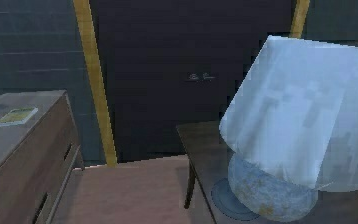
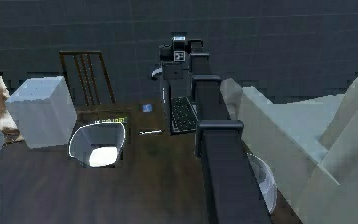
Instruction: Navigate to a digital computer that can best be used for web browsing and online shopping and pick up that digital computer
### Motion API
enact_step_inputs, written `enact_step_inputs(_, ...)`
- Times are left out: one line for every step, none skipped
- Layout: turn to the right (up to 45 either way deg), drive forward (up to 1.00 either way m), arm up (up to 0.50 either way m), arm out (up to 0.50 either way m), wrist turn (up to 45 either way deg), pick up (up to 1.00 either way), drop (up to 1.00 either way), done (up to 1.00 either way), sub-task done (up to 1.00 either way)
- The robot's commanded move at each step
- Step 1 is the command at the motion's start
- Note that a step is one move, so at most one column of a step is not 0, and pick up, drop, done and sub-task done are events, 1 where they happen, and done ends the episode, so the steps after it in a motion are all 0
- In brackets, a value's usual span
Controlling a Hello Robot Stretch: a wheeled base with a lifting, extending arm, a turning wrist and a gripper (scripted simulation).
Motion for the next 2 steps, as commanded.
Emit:
enact_step_inputs(0.0, 0.00, 0.02, 0.00, 0.0, 0.00, 0.00, 0.00, 0.00)
enact_step_inputs(0.0, 0.00, 0.00, 0.00, 0.0, 0.00, 0.00, 1.00, 0.00)
